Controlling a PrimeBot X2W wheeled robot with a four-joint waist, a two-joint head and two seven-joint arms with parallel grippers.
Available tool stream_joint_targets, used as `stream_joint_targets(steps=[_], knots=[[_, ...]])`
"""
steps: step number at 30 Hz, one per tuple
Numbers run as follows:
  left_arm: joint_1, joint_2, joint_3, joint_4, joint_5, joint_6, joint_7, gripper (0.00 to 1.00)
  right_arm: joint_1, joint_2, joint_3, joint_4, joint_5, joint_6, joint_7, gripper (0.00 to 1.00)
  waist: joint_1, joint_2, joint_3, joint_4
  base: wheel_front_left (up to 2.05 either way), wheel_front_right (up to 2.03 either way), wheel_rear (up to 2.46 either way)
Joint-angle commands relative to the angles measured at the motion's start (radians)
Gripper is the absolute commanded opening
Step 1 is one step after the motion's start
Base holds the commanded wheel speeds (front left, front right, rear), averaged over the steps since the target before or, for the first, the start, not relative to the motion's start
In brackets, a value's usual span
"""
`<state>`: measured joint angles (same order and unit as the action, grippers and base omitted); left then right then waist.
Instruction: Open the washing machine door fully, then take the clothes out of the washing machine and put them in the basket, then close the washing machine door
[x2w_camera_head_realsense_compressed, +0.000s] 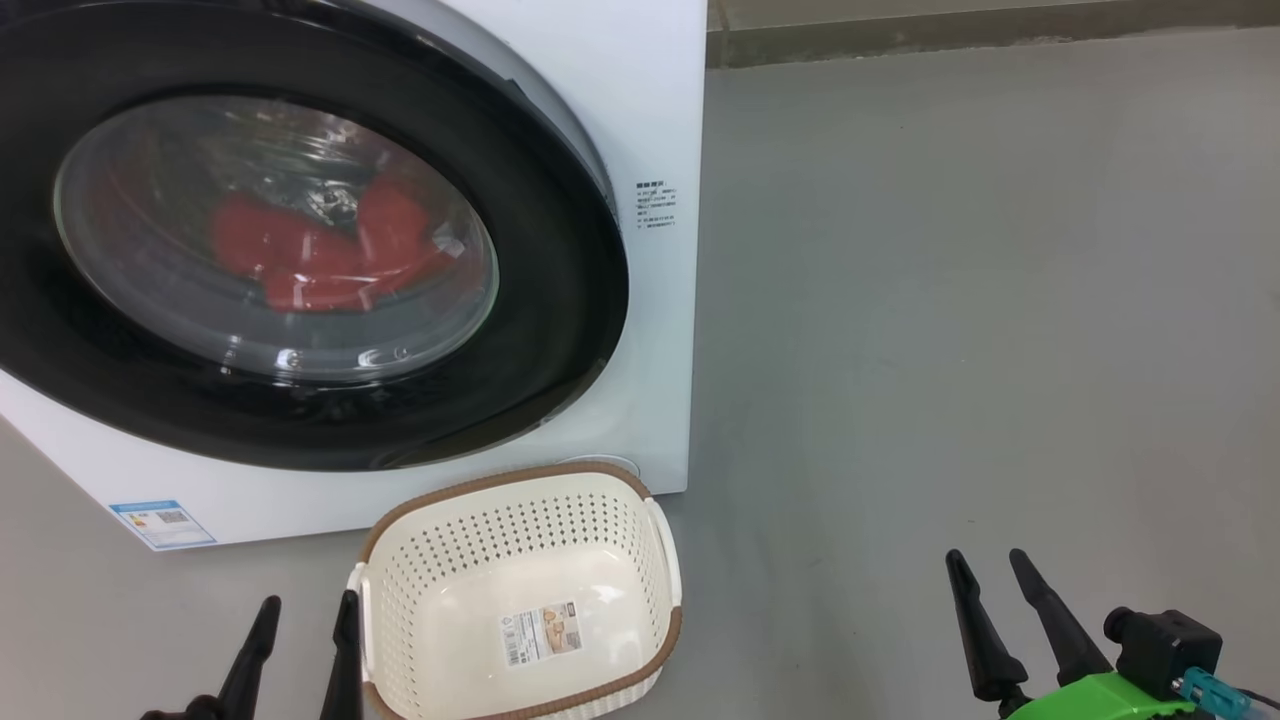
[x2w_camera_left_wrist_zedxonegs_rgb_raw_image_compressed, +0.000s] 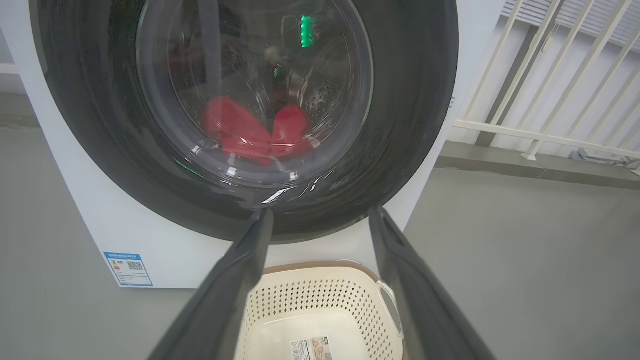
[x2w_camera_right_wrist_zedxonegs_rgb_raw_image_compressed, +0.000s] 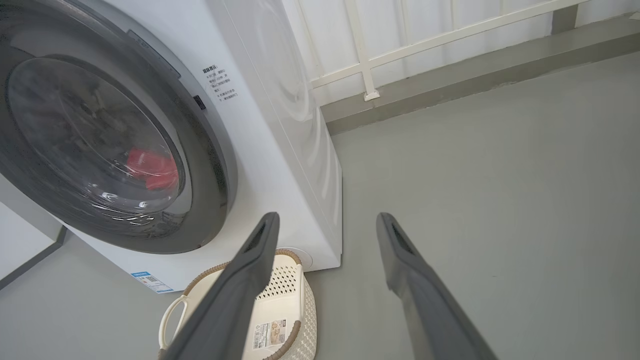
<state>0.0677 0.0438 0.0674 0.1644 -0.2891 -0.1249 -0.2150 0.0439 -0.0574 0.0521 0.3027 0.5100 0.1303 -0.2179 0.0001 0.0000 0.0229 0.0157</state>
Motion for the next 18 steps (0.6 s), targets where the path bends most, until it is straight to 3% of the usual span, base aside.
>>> stream_joint_targets(steps=[1, 10, 18], knots=[[-0.003, 0.014, 0.032, -0.03, 0.036, -0.005, -0.02, 1.0, 0.0, -0.012, 0.016, -0.03, -0.027, 0.0, -0.017, 1.0, 0.0, 0.0, 0.002, 0.001, 0.0, 0.0, 0.0], [0.003, 0.017, 0.027, -0.007, 0.124, -0.006, -0.046, 1.0, 0.013, -0.009, -0.002, -0.039, -0.104, 0.0, -0.043, 1.0, 0.0, 0.0, 0.001, 0.001, 0.0, 0.0, 0.0], [-0.001, 0.017, 0.033, 0.02, 0.088, -0.006, -0.047, 1.0, 0.022, -0.005, -0.023, -0.046, -0.093, 0.0, -0.044, 1.0, 0.0, 0.0, 0.0, 0.0, 0.0, 0.0, 0.0]])
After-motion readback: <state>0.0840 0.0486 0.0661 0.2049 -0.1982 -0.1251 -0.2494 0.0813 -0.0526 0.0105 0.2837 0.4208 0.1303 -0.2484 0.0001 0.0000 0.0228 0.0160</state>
